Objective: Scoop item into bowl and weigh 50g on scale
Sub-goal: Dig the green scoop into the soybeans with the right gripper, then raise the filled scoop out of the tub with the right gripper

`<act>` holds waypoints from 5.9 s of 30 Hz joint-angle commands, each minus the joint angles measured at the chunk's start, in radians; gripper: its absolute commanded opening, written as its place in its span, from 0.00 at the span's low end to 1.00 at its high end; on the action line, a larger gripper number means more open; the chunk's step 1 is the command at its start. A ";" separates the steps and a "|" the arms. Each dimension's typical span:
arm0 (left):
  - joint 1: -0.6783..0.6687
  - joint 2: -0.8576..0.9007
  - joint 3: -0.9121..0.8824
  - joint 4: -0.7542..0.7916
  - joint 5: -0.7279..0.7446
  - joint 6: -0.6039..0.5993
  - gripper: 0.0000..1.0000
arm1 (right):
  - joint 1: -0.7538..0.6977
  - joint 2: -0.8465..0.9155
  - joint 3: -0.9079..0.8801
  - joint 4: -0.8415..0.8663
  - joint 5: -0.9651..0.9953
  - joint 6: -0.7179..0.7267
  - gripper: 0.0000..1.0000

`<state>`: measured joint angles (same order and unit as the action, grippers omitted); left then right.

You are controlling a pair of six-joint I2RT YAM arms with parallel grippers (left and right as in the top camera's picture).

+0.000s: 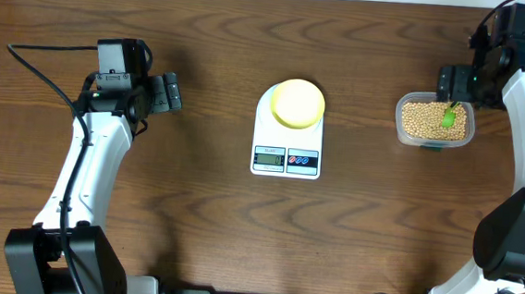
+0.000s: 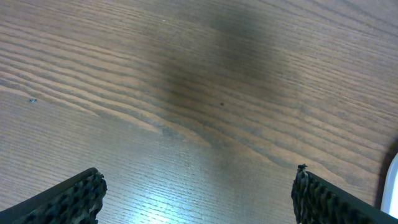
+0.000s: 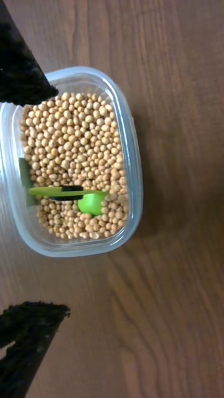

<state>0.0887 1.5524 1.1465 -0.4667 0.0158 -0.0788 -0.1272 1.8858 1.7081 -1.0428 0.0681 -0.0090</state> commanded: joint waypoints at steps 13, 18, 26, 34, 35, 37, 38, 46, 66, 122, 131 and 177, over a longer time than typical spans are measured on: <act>0.000 0.014 0.001 -0.002 -0.017 -0.009 0.98 | -0.007 0.031 -0.158 0.105 0.008 0.016 0.41; 0.000 0.014 0.001 -0.002 -0.017 -0.009 0.98 | -0.011 0.031 -0.225 0.189 0.008 0.015 0.41; 0.000 0.014 0.001 -0.002 -0.017 -0.009 0.98 | -0.016 0.031 -0.278 0.298 0.007 0.015 0.42; 0.000 0.014 0.001 -0.002 -0.017 -0.009 0.98 | -0.016 0.030 -0.253 0.312 -0.042 0.016 0.39; 0.000 0.014 0.001 -0.002 -0.017 -0.009 0.98 | -0.016 0.030 -0.253 0.309 -0.042 0.016 0.38; 0.000 0.014 0.001 -0.002 -0.017 -0.009 0.98 | -0.016 0.030 -0.253 0.296 -0.041 0.015 0.38; 0.000 0.014 0.001 -0.002 -0.017 -0.009 0.98 | -0.016 0.030 -0.253 0.290 -0.041 0.015 0.36; 0.000 0.014 0.001 -0.002 -0.017 -0.009 0.98 | -0.016 0.030 -0.253 0.279 -0.034 0.000 0.15; 0.000 0.014 0.001 -0.002 -0.017 -0.009 0.98 | -0.016 0.029 -0.108 0.203 -0.023 0.064 0.45; 0.000 0.014 0.001 -0.002 -0.017 -0.009 0.98 | -0.063 0.031 -0.213 0.205 -0.064 0.098 0.28; 0.000 0.014 0.001 -0.002 -0.017 -0.009 0.98 | -0.063 0.031 -0.217 0.164 -0.089 0.098 0.24; 0.000 0.014 0.001 -0.002 -0.017 -0.009 0.98 | -0.241 0.031 -0.261 0.209 -0.563 0.055 0.01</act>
<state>0.0887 1.5524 1.1465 -0.4671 0.0158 -0.0788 -0.3664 1.9106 1.4555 -0.8284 -0.4358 0.0631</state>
